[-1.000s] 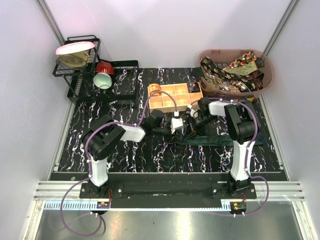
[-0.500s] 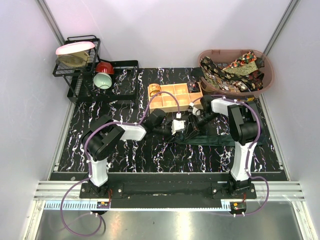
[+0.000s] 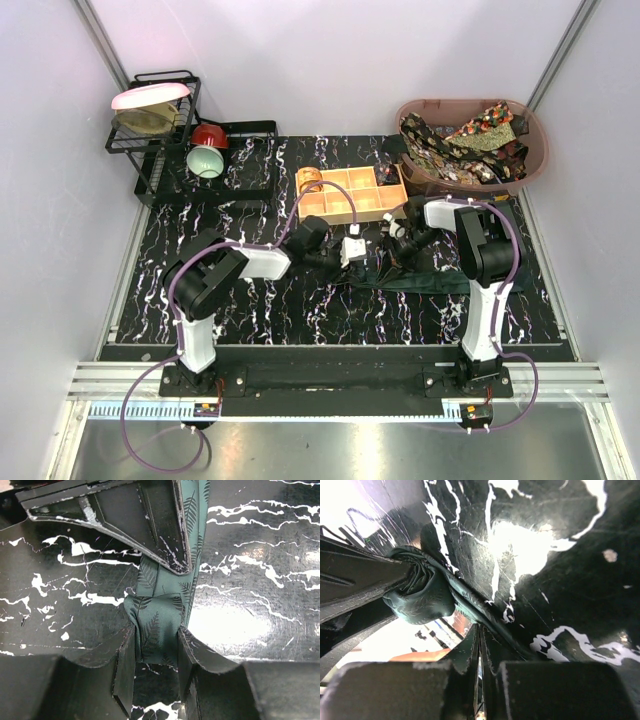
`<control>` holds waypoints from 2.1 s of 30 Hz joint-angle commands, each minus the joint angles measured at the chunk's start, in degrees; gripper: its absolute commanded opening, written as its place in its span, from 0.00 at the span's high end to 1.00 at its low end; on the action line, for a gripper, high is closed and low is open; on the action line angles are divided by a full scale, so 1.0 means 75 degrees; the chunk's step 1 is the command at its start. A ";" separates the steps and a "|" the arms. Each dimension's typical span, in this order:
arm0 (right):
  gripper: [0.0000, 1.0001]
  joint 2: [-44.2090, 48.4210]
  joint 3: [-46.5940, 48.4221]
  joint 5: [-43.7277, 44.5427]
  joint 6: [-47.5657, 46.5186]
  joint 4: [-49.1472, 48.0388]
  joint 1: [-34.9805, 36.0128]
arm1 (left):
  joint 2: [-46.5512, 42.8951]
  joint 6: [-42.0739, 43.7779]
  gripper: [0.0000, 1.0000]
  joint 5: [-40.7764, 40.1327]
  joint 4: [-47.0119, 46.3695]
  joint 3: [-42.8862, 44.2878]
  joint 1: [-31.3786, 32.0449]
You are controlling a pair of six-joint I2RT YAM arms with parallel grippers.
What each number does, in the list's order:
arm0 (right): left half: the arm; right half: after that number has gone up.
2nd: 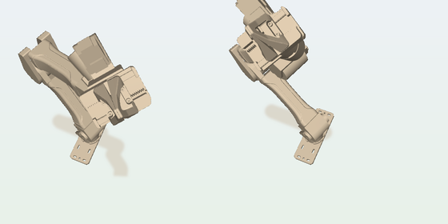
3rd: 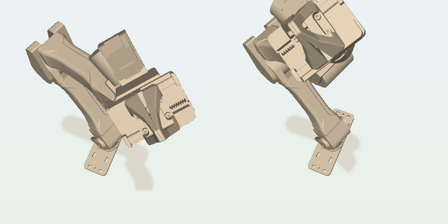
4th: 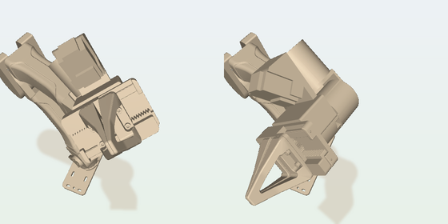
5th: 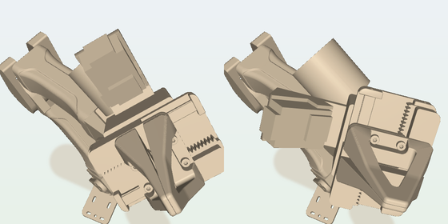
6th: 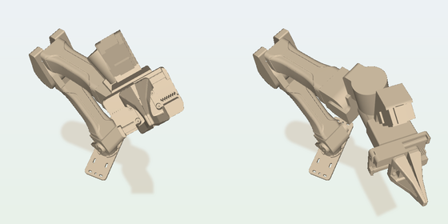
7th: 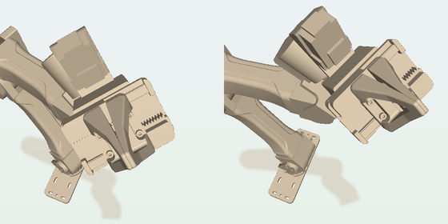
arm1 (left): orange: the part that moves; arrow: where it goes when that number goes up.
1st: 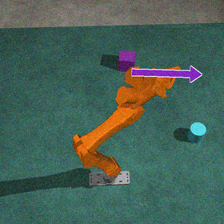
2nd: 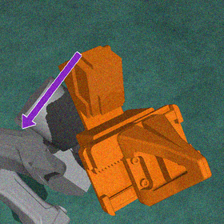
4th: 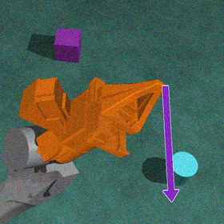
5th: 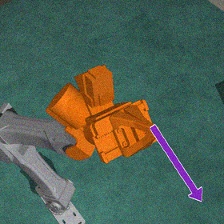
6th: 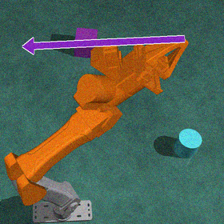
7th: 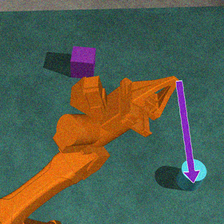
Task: Roll the ties
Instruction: Roll the tie at the center of the board.
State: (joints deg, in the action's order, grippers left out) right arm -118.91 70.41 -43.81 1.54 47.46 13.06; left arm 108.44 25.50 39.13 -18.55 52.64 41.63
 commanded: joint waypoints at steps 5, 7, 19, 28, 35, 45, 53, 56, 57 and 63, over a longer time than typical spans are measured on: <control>0.94 -0.0504 -0.0083 0.0990 0.0169 -0.0410 0.0005 | -0.0150 0.0362 0.95 0.1143 0.0621 0.0164 -0.0604; 0.94 -0.0528 -0.0084 0.1002 0.0181 -0.0445 -0.0019 | -0.0221 0.0711 0.95 0.1578 0.0843 0.0223 -0.0652; 0.95 -0.0540 -0.0107 0.0967 0.0217 -0.0539 -0.0019 | -0.0186 0.1721 0.94 0.0631 0.2389 0.0703 -0.0265; 0.91 -0.0235 -0.0177 0.0615 0.0193 -0.0481 -0.0030 | 0.0095 0.1336 0.92 -0.1642 0.3538 0.1172 0.0379; 0.78 0.0280 -0.0236 -0.0437 0.0216 -0.0715 -0.0030 | 0.0306 0.1463 0.89 -0.2171 0.4218 0.1477 0.0649; 0.60 0.0961 -0.0482 -0.1764 0.1142 -0.1745 0.0063 | 0.0389 0.1546 0.89 -0.2206 0.4441 0.1641 0.0719; 0.59 0.0504 -0.0423 -0.1436 0.0943 -0.1781 0.0333 | 0.0470 0.1499 0.89 -0.2113 0.4571 0.1758 0.0719; 0.59 0.0456 -0.0458 -0.1272 0.0838 -0.1746 0.0333 | 0.0506 0.1476 0.89 -0.2066 0.4594 0.1758 0.0708; 0.59 0.0491 -0.0459 -0.1202 0.0814 -0.1735 0.0333 | 0.0517 0.1476 0.89 -0.2066 0.4605 0.1770 0.0708; 0.59 0.0562 -0.0552 -0.1108 0.0697 -0.1641 0.0333 | 0.0529 0.1487 0.89 -0.2019 0.4617 0.1805 0.0719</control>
State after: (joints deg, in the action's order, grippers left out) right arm -115.24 66.72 -53.04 8.19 35.14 15.25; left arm 109.08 36.14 26.94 10.70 66.67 47.03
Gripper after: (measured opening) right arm 0.413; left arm 0.343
